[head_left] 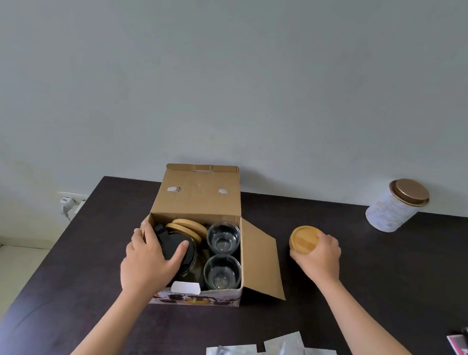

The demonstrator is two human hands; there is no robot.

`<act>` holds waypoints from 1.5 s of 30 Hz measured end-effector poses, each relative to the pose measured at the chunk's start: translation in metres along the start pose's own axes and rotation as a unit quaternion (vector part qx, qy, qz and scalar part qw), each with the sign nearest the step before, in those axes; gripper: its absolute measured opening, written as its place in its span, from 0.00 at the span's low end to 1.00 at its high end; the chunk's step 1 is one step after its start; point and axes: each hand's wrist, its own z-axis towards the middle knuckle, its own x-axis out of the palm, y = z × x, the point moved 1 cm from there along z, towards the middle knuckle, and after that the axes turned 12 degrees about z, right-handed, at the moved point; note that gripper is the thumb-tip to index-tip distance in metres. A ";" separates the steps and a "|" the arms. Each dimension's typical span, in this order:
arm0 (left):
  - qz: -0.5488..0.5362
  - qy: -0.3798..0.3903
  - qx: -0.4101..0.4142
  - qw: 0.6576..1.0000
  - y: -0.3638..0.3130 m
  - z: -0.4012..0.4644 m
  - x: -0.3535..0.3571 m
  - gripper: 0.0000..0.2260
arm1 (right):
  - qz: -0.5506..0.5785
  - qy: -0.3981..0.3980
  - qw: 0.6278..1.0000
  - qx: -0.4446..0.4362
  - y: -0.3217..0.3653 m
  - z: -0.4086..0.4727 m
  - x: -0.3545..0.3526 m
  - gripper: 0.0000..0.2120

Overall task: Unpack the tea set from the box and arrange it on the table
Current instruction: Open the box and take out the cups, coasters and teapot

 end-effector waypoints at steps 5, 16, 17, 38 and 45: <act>0.002 0.005 -0.009 1.000 -0.001 0.001 0.001 0.45 | -0.035 0.005 0.999 0.001 -0.026 0.014 0.016 0.41; 0.005 0.012 -0.029 1.000 -0.003 0.004 0.003 0.44 | -0.061 -0.011 0.998 -0.012 0.005 0.082 0.031 0.39; 0.004 0.012 -0.031 0.999 -0.004 0.004 0.002 0.44 | -0.066 -0.006 0.998 -0.012 0.010 0.089 0.032 0.39; -0.015 0.001 -0.025 1.000 -0.004 0.003 0.001 0.45 | 0.099 0.114 0.959 -0.241 0.108 -0.027 0.015 0.21; -0.024 -0.003 -0.022 0.999 -0.003 0.000 -0.001 0.45 | -0.113 0.240 0.914 -0.308 0.137 -0.103 0.025 0.27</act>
